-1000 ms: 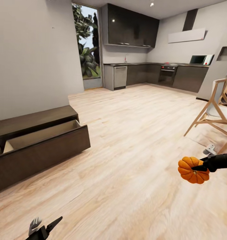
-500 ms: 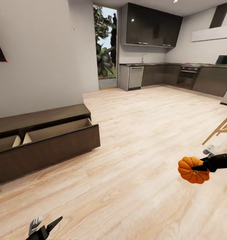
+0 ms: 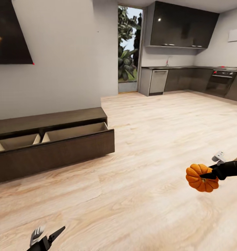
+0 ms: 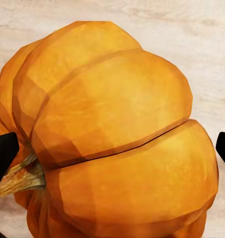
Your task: Place each of the two pumpkins and all three candles from the living room inside a cabinet in the living room (use any cabinet), then make sure every cabinet is closed, and position the cauldron so it is next to a table in the living room.
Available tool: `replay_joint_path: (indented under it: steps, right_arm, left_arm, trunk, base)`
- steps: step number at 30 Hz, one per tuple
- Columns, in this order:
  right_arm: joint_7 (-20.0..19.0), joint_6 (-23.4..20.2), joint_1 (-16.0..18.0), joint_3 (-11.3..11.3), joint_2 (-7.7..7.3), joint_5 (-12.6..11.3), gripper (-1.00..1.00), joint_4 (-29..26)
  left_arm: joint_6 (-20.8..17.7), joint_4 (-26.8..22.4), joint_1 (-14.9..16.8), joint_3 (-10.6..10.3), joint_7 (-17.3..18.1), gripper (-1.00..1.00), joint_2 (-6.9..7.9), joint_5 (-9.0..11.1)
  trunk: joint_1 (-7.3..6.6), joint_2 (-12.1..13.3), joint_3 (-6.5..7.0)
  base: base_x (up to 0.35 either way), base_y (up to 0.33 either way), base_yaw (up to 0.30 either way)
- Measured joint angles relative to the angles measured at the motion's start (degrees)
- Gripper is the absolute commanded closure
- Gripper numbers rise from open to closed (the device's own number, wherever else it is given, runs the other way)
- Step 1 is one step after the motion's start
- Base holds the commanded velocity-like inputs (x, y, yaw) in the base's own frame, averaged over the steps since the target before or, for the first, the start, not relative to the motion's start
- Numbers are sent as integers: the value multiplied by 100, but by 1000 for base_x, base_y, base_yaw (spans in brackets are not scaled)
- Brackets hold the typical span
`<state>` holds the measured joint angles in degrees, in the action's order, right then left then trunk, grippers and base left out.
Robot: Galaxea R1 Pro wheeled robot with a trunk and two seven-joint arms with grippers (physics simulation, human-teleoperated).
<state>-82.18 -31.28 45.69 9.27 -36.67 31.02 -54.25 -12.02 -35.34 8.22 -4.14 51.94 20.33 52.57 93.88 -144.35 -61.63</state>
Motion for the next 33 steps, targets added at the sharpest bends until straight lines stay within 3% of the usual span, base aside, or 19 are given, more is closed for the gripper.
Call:
replay_joint_path:
  steps: [10,33]
  right_arm:
    - [3,0,1,0,9,1,100,-1]
    - [4,1,1,-3,18,0,100,2]
  left_arm:
    - [-7,-3,-1,1,0,-100,1,0]
    - [-10,-4,-1,1,-6,-100,-6,0]
  trunk:
    - [-1,0,0]
    - [-3,0,0]
  base:
    - [50,-47,290]
    - [140,267,289]
